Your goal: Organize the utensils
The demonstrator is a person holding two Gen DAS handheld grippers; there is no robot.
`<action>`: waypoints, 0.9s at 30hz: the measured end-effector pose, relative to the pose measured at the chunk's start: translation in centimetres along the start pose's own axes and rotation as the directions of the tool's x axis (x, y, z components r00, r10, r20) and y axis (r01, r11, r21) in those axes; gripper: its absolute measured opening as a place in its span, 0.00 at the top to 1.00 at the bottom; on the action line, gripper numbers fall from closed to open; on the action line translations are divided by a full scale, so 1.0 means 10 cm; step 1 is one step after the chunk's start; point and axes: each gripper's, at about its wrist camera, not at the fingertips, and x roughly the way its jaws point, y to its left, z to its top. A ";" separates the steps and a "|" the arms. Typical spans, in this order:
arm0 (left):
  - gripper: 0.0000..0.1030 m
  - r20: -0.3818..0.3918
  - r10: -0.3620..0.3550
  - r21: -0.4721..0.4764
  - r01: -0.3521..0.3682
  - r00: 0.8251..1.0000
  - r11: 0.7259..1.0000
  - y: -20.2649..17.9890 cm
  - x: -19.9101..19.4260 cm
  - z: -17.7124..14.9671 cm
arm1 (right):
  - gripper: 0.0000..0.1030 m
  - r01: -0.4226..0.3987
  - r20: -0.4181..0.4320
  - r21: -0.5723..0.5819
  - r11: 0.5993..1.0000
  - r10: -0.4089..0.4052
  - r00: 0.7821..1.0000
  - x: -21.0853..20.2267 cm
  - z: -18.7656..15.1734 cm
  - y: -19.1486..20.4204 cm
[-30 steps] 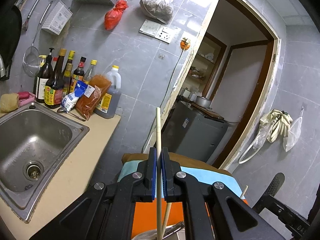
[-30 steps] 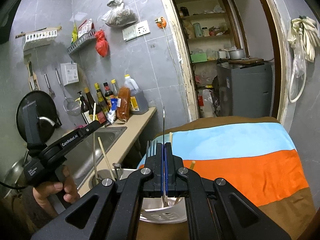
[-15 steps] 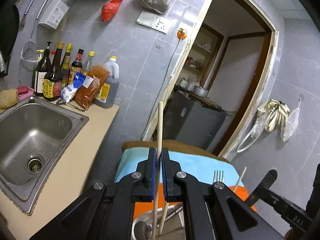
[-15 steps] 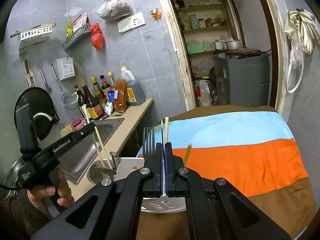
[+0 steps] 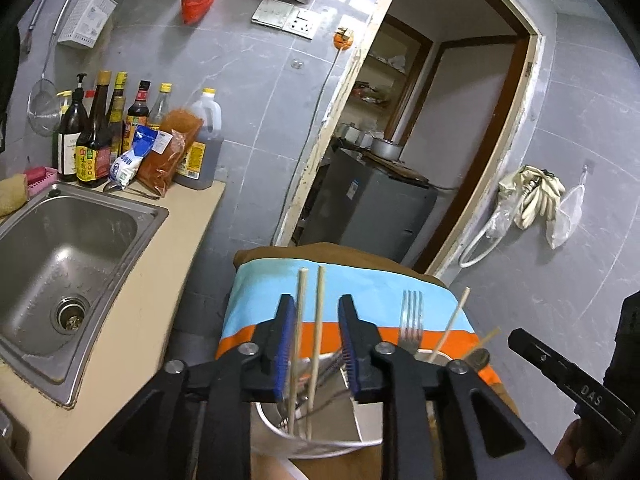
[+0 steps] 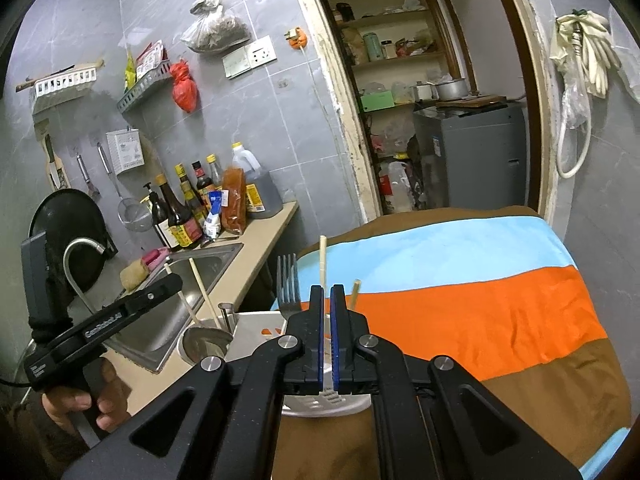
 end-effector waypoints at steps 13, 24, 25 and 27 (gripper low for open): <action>0.43 -0.008 0.006 0.036 -0.005 1.000 0.999 -0.23 -0.30 -0.18 | 0.56 0.058 0.032 0.007 0.998 -0.058 0.998 -0.43 -0.08 -0.27; 0.05 -0.010 0.054 0.083 -0.053 0.998 0.995 -0.66 -0.70 -0.50 | 0.12 0.092 0.065 0.001 0.996 -0.092 0.994 -1.03 -0.23 -0.56; 0.04 -0.006 0.057 0.085 -0.056 0.998 0.995 -0.69 -0.75 -0.54 | 0.06 0.096 0.070 -0.001 0.995 -0.095 0.993 -1.08 -0.24 -0.58; 0.04 0.005 0.063 0.094 -0.063 0.998 0.994 -0.78 -0.86 -0.61 | 0.03 0.105 0.082 -0.009 0.994 -0.104 0.991 -1.22 -0.28 -0.61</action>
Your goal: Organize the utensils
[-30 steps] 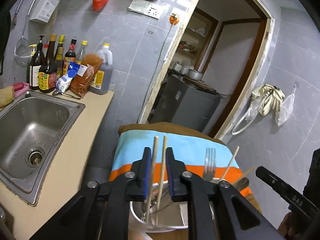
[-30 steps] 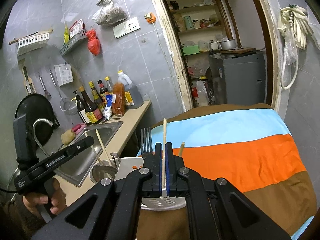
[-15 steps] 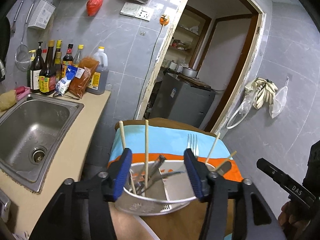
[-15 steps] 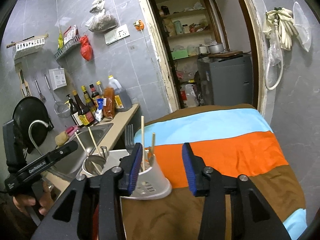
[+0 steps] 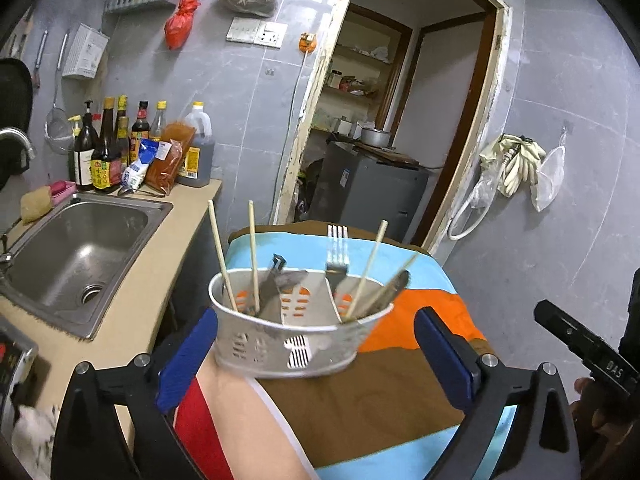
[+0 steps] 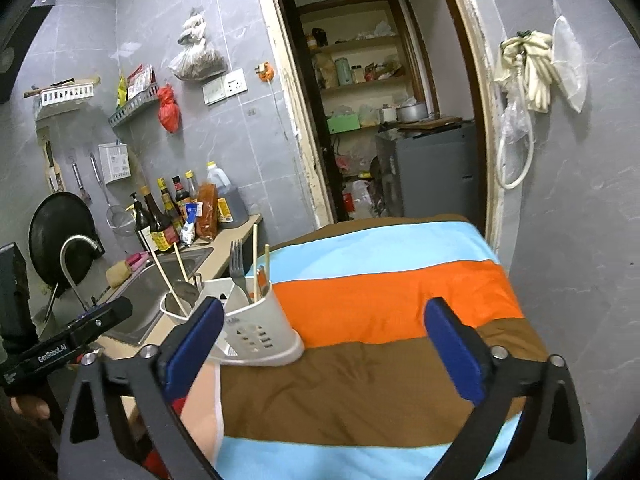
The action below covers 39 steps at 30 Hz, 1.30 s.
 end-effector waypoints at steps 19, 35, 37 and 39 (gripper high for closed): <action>0.03 0.031 0.049 0.070 -0.051 0.998 0.996 -0.64 -1.06 -0.66 | 0.02 0.030 -0.009 -0.037 0.999 -0.030 1.000 -1.15 -0.42 -0.44; 0.03 0.087 0.084 0.085 -0.091 0.993 0.992 -0.78 -1.40 -0.79 | 0.02 0.024 0.017 -0.047 0.999 -0.023 1.000 -1.44 -0.44 -0.55; 0.03 0.088 0.083 0.086 -0.091 0.993 0.992 -0.78 -1.40 -0.79 | 0.02 0.024 0.018 -0.046 0.999 -0.023 1.000 -1.44 -0.44 -0.54; 0.03 0.088 0.084 0.087 -0.091 0.993 0.992 -0.80 -1.41 -0.80 | 0.02 0.025 0.018 -0.045 0.999 -0.025 1.000 -1.44 -0.44 -0.54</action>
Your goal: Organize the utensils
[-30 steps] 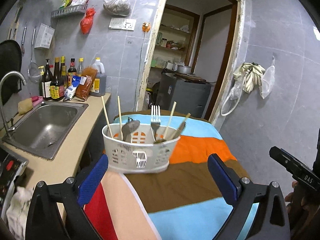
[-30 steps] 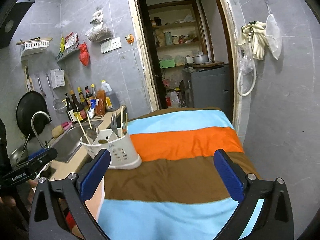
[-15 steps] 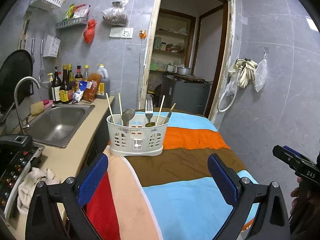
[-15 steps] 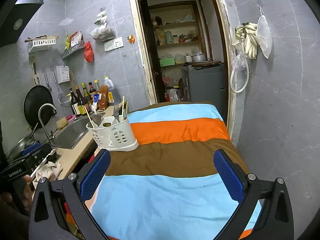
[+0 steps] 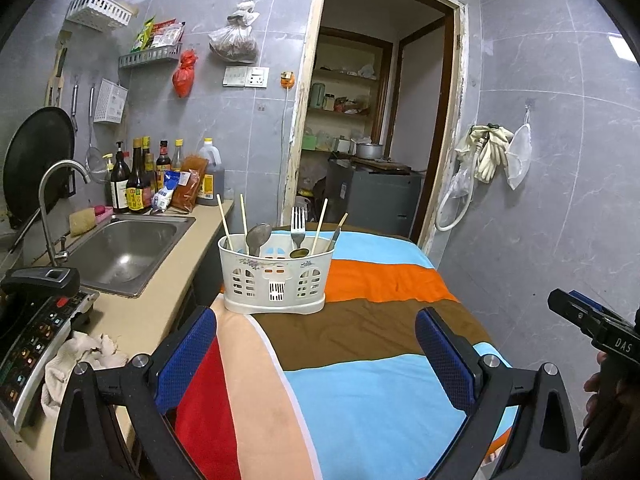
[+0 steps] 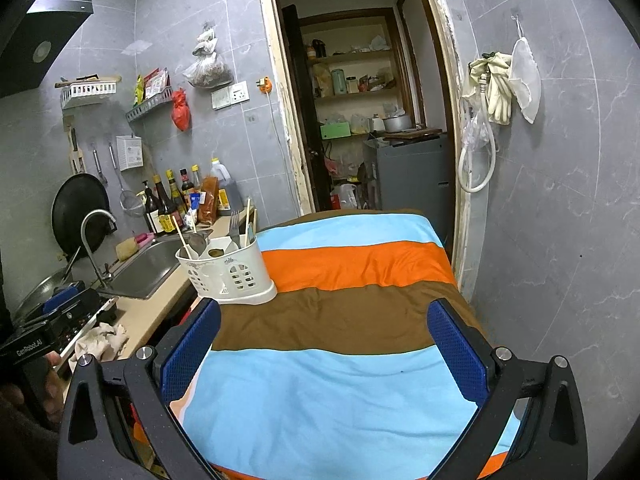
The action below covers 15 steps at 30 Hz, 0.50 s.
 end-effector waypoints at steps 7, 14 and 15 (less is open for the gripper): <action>0.03 -0.003 -0.001 0.000 0.001 1.000 1.000 -0.01 0.00 0.00 | 0.02 -0.002 0.000 -0.001 1.000 0.002 1.000 0.00 0.00 -0.01; 0.03 -0.001 0.000 -0.001 0.000 1.000 1.000 -0.01 -0.01 -0.01 | 0.02 -0.001 -0.001 -0.002 1.000 0.001 1.000 -0.01 0.00 0.00; 0.03 -0.001 0.000 -0.001 0.000 1.000 1.000 -0.01 -0.01 -0.01 | 0.02 0.000 0.000 0.000 1.000 0.000 1.000 0.00 0.00 0.00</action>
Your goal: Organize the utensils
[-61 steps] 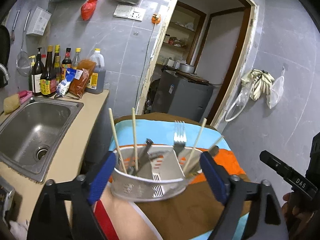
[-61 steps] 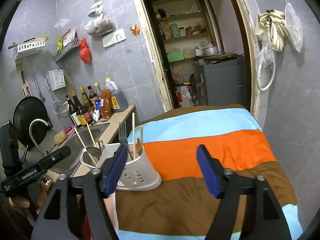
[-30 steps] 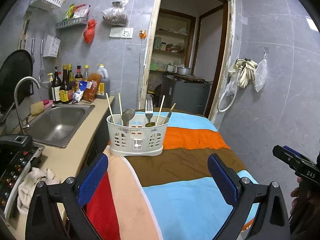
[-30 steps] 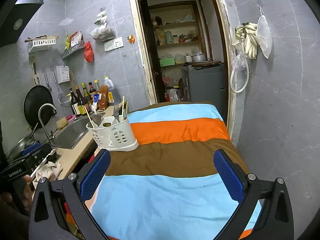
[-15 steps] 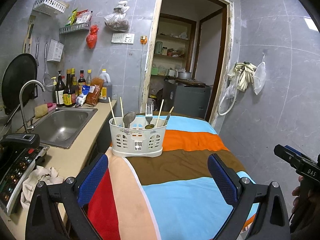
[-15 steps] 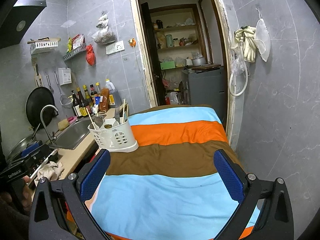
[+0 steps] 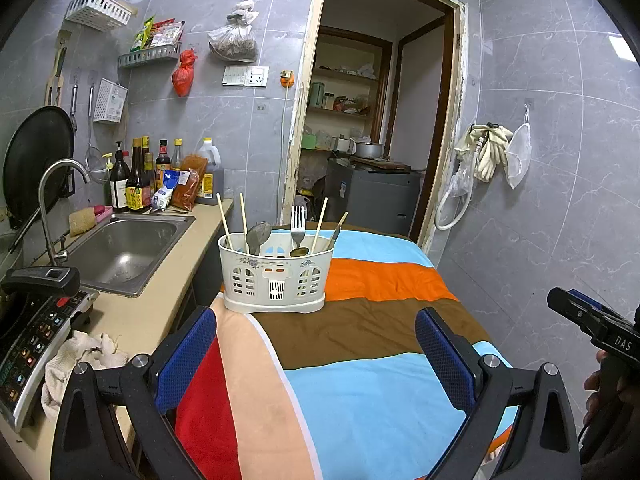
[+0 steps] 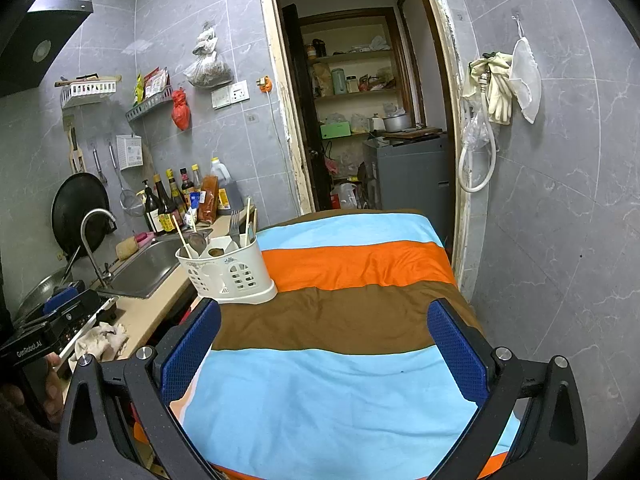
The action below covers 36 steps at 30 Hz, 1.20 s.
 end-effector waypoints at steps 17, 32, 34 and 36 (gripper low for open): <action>0.03 -0.001 0.000 0.001 0.000 1.000 1.000 0.00 0.00 0.00 | 0.02 0.000 -0.004 0.000 1.000 0.000 1.000 -0.02 0.01 -0.01; 0.03 -0.001 0.000 0.002 0.000 1.000 1.000 0.01 0.00 0.01 | 0.02 0.000 -0.004 0.001 1.000 0.000 1.000 -0.02 0.01 0.00; 0.03 -0.001 0.000 0.001 0.000 1.000 1.000 0.01 0.00 0.01 | 0.02 0.001 -0.004 0.001 1.000 -0.001 1.000 -0.01 0.01 0.00; 0.03 -0.002 0.000 0.001 0.000 1.000 1.000 0.01 0.00 0.00 | 0.02 0.001 -0.004 0.001 1.000 -0.001 1.000 -0.02 0.01 0.00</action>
